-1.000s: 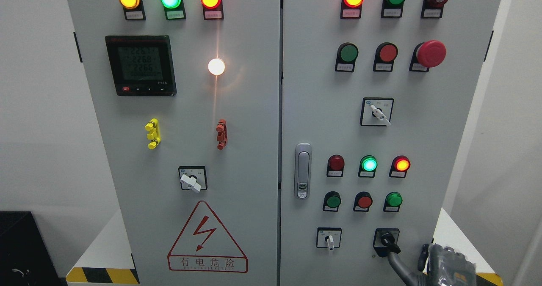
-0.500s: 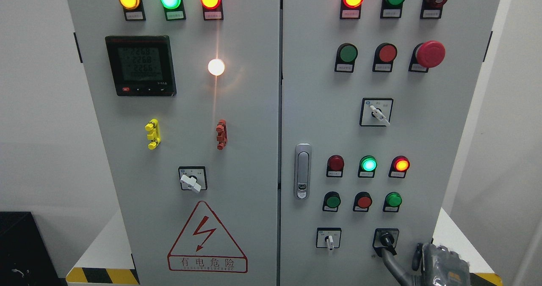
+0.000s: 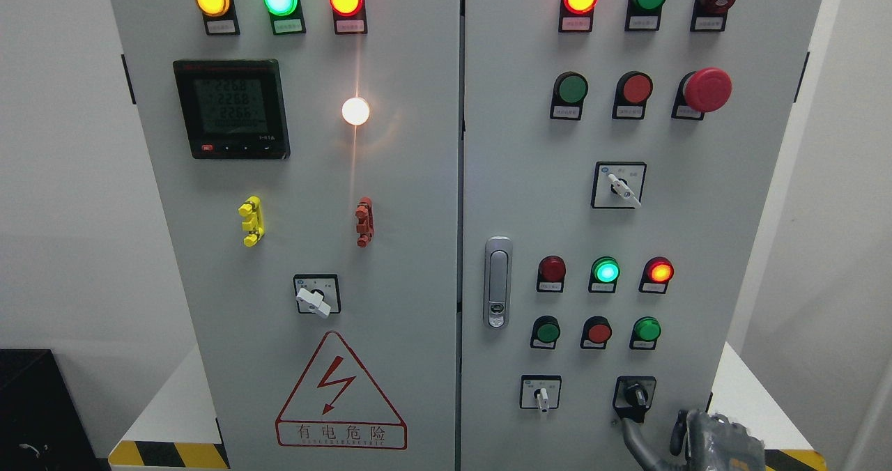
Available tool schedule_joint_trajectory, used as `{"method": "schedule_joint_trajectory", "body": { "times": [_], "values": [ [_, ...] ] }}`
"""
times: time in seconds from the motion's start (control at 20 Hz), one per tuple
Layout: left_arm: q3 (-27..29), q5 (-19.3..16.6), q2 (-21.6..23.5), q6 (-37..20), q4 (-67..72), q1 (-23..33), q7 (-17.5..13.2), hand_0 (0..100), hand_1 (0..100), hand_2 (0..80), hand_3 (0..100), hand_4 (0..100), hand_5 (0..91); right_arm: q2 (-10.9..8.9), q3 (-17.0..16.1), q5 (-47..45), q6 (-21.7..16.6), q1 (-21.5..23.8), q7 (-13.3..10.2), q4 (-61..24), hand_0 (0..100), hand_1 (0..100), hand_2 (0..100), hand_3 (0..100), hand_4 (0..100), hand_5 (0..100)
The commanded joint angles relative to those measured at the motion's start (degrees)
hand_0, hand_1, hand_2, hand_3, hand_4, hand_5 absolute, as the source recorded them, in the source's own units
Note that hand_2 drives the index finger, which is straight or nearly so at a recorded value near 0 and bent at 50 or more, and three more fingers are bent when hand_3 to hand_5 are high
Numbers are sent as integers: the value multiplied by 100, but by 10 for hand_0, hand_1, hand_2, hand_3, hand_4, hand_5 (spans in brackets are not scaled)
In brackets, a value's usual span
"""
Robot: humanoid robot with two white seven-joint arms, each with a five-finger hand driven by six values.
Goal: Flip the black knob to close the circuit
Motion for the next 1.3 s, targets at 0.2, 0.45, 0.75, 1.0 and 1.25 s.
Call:
{"method": "schedule_joint_trajectory", "body": {
  "times": [0.2,0.45,0.75,1.0,1.25],
  "values": [
    [0,0,0,4,-167,123,1,120,556,0,0,0,0,61,436,-396,-10,663,-9,-768,0,62,778,972,881,993],
    [0,0,0,4,-167,132,1,120,556,0,0,0,0,78,471,-1037,-203,935,-220,-1075,0,67,735,949,846,972],
    [0,0,0,4,-167,132,1,120,556,0,0,0,0,157,577,-2635,-238,1419,-229,-1603,0,111,559,792,737,770],
    [0,0,0,4,-167,132,1,120,556,0,0,0,0,158,577,-3971,-388,1691,-466,-1919,0,114,459,703,651,646],
    [0,0,0,4,-167,132,1,120,556,0,0,0,0,149,603,-5272,-449,2008,-466,-2323,0,110,372,567,560,515]
  ]
}}
